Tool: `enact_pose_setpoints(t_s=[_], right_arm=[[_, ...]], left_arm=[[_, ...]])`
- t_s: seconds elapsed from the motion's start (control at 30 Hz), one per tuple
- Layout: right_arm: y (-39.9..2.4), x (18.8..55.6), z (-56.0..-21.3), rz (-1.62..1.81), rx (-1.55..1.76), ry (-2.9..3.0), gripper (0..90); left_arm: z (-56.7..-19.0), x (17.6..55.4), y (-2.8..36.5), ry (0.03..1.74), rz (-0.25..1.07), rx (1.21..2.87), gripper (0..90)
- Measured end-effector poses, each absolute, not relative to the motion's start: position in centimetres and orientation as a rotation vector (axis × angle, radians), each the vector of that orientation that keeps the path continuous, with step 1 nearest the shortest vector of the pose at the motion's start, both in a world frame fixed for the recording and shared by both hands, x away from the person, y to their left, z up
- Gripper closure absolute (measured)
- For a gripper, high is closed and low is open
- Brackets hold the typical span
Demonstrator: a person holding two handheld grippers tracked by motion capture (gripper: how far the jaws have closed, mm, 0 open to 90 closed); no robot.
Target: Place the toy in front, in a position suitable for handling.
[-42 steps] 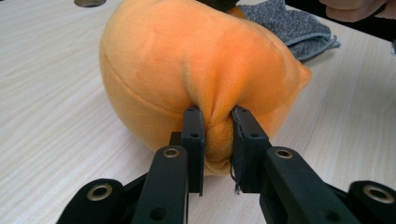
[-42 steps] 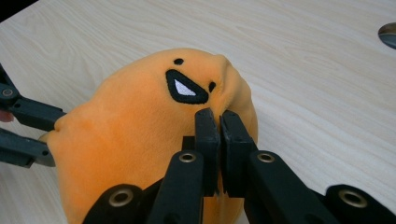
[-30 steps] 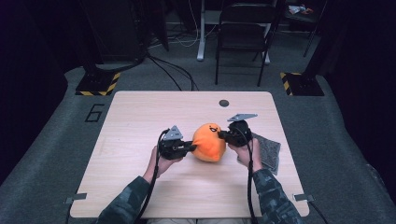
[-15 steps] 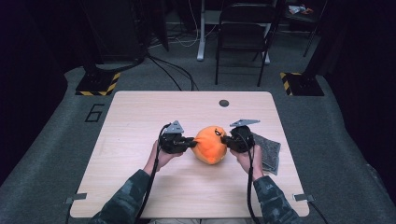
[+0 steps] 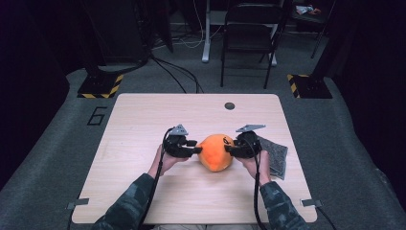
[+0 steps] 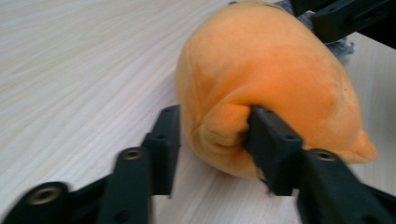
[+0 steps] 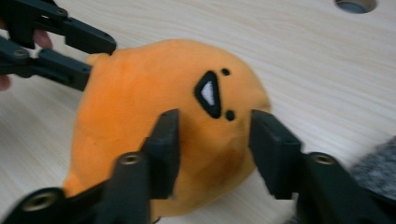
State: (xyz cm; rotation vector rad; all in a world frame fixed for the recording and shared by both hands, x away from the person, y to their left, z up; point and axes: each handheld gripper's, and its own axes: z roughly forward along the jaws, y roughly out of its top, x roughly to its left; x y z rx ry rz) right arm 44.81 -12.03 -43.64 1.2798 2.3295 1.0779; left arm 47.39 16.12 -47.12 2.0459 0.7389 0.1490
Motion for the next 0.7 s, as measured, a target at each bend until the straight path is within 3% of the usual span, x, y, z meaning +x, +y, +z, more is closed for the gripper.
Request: enact_pose_setpoints(t_s=[0.1,0.17,0.43,0.57,0.7], right_arm=[[-12.8,45.1,-42.9,1.094,1.276,2.283,38.4],[-13.3,45.4,-42.6,1.122,1.275,2.268,36.6],[-13.6,47.3,-43.7,1.155,1.272,2.307,27.8],[-13.1,48.1,-44.5,1.15,1.265,2.363,29.0],[-12.6,48.5,-45.7,1.149,1.269,2.491,46.2]], left_arm=[[-46.7,47.0,16.3,0.774,0.141,2.025,42.3],[-46.4,46.6,16.2,0.804,0.136,2.006,38.5],[-46.4,44.9,15.0,0.876,0.162,1.998,30.6],[-47.3,44.6,14.3,0.885,0.164,2.023,30.9],[-48.5,44.6,14.2,0.9,0.144,2.008,45.3]])
